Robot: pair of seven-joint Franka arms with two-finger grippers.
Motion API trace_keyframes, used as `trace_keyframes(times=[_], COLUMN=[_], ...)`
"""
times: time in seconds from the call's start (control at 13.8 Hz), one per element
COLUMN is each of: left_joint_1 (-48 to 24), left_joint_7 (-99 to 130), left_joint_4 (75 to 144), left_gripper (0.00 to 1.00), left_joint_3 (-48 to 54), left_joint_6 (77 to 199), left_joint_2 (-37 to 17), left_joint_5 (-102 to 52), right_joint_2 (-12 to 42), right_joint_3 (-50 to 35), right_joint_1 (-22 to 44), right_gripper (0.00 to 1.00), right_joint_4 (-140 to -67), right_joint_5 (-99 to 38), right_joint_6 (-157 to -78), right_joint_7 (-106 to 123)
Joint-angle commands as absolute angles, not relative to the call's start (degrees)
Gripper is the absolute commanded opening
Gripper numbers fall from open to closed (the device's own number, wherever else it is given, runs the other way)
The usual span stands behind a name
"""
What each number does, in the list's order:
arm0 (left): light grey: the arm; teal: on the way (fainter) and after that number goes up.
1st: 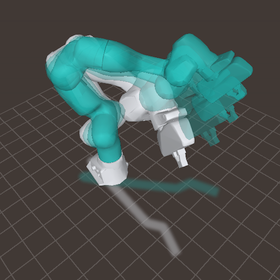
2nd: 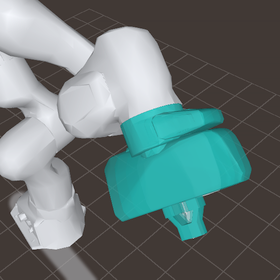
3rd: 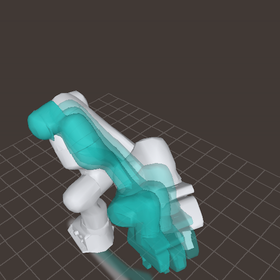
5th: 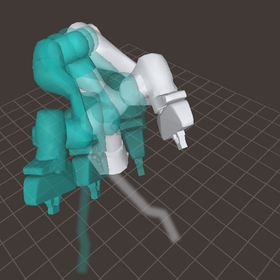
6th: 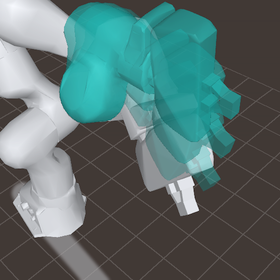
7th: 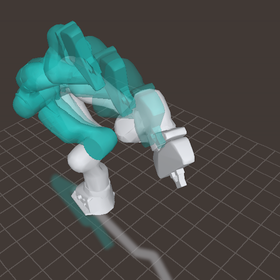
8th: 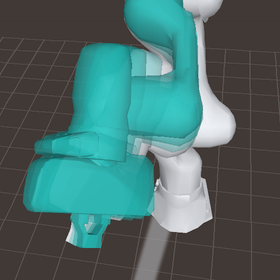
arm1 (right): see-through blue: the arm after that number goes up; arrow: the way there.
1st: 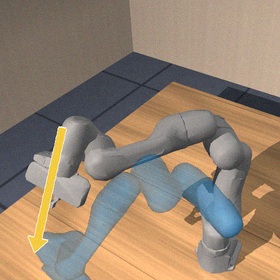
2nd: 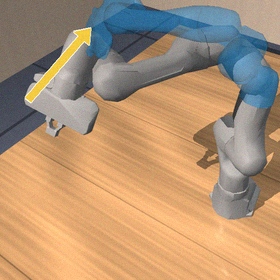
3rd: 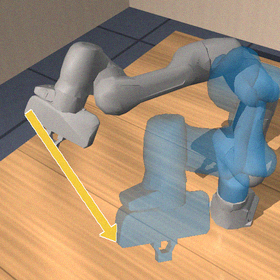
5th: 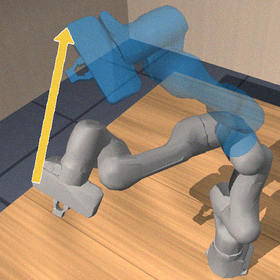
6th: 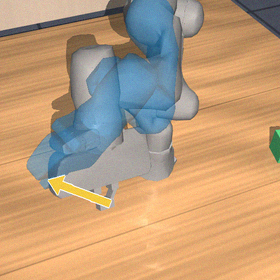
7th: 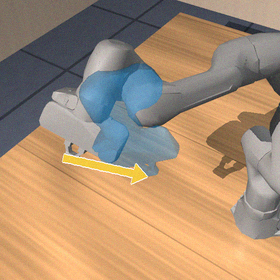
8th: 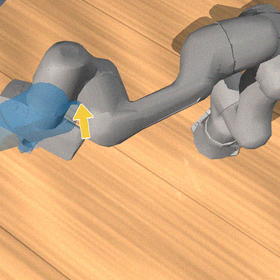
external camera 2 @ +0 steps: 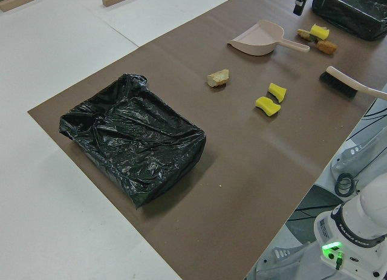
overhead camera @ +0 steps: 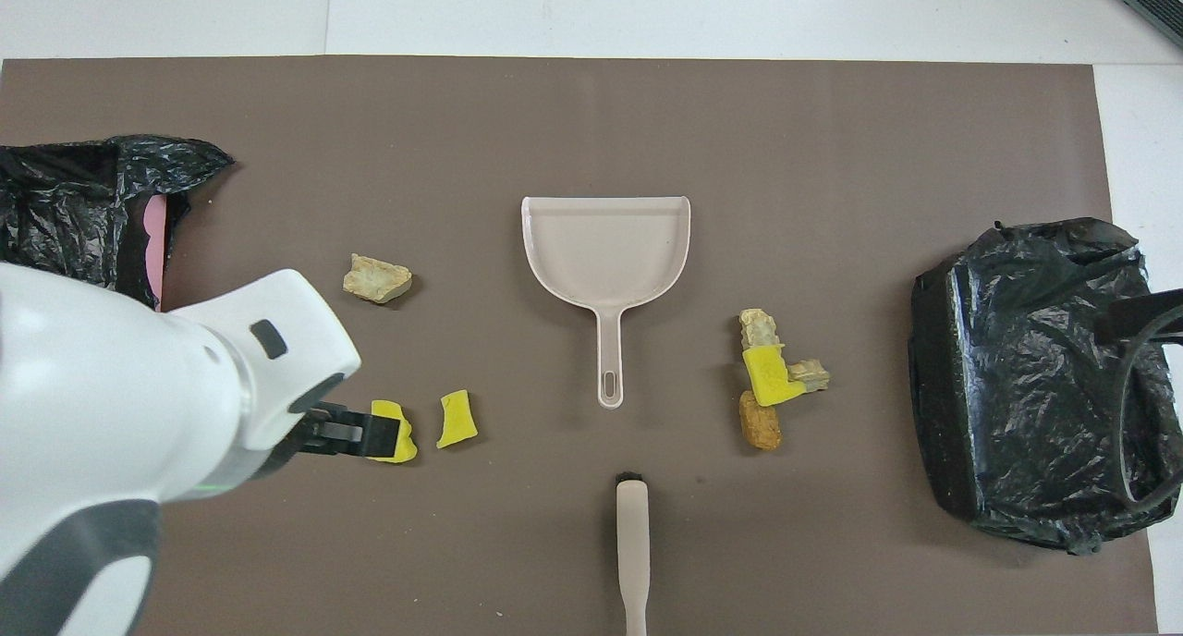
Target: Sweep and dump trash in bin
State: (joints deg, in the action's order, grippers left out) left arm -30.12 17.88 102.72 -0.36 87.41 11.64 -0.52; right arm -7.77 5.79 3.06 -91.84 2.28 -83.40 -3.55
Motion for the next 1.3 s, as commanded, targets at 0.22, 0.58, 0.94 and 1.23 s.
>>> trace_keyframes(times=[0.22,0.58,0.94,1.23], left_joint_1=[-45.2,-56.0,-64.3,-67.6], left_joint_7=[33.9,40.0,50.5,53.7], left_joint_4=[115.6,124.5,127.7,128.8], left_gripper=[1.00,1.00,1.00,1.00], left_joint_3=[-1.2,-1.2,-1.2,-1.2], left_joint_6=[99.4,109.1,117.7,121.5], left_joint_2=[14.6,13.8,9.1,5.7], left_joint_5=[-0.4,-1.8,-1.8,-1.8], right_joint_2=[-9.7,-10.3,-10.3,-10.3], right_joint_3=[5.4,5.4,5.4,5.4], right_joint_1=[2.3,2.1,2.1,2.1], right_gripper=[1.00,1.00,1.00,1.00], right_joint_4=[-94.0,-95.0,-95.0,-95.0], right_joint_5=[2.3,2.3,2.2,2.3], right_joint_6=[-82.4,-82.2,-82.1,-81.8], right_joint_7=[-1.7,-1.7,-1.7,-1.7])
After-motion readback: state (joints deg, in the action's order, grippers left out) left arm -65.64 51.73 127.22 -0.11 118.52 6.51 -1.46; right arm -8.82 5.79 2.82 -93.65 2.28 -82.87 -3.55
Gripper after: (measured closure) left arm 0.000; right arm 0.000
